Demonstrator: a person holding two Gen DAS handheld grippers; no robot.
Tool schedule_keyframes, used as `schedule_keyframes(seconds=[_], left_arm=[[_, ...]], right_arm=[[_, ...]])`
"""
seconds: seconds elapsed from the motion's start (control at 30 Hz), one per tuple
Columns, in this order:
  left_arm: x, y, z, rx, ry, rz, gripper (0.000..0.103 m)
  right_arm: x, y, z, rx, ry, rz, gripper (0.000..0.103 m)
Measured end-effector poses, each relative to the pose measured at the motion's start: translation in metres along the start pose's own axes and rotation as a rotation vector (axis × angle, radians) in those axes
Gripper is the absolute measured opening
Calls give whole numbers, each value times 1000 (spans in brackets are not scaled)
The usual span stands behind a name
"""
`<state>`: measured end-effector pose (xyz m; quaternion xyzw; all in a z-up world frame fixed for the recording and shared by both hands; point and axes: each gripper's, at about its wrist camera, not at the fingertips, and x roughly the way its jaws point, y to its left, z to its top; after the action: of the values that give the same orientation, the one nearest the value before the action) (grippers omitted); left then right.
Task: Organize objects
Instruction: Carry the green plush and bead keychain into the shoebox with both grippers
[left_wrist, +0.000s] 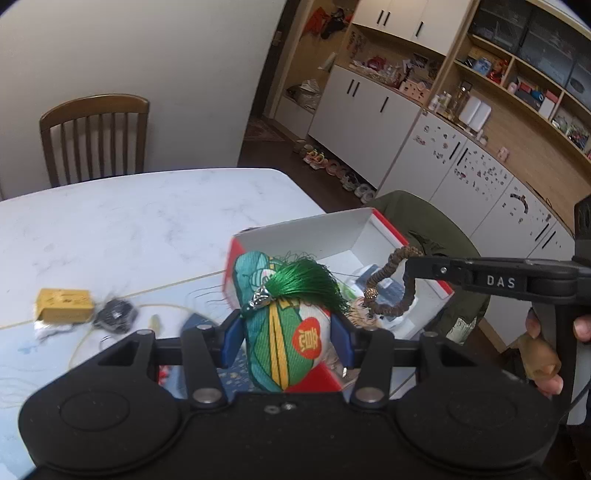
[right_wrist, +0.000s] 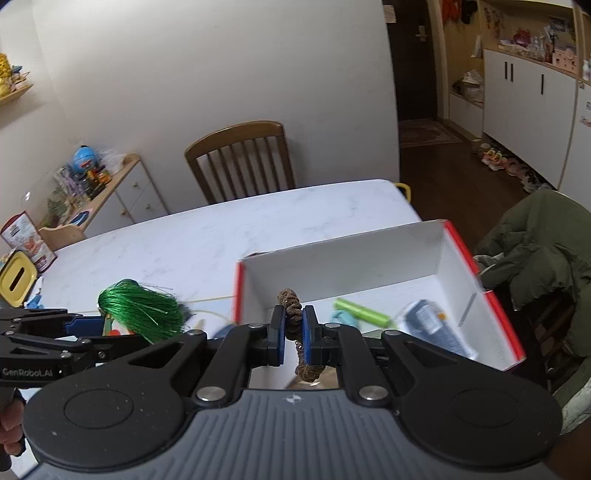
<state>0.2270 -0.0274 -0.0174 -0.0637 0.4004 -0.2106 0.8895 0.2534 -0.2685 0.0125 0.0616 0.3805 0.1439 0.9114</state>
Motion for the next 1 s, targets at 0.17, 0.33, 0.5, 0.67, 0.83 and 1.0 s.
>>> schedule_keyframes(seconds=[0.17,0.33,0.5,0.67,0.83,1.0], left_arm=[[24,-20,8,6,14,7,48],[52,-38,11,16,44,19,48],[78,-54,13,29,70,24,48],[105,-68,16,38,96,50,48],[131,-77,16,51,128,72,48],[153,-78,15,41,157,93,48]], right_arm=[[5,-31,3,19,6,-11,9],[16,-57,10,22,20,-18,9],[30,-77,21,22,23,-21,9],[50,-92,35,24,30,-8,9],[74,-103,40,24,57,3,9],[97,-111,42,29,79,12,9]])
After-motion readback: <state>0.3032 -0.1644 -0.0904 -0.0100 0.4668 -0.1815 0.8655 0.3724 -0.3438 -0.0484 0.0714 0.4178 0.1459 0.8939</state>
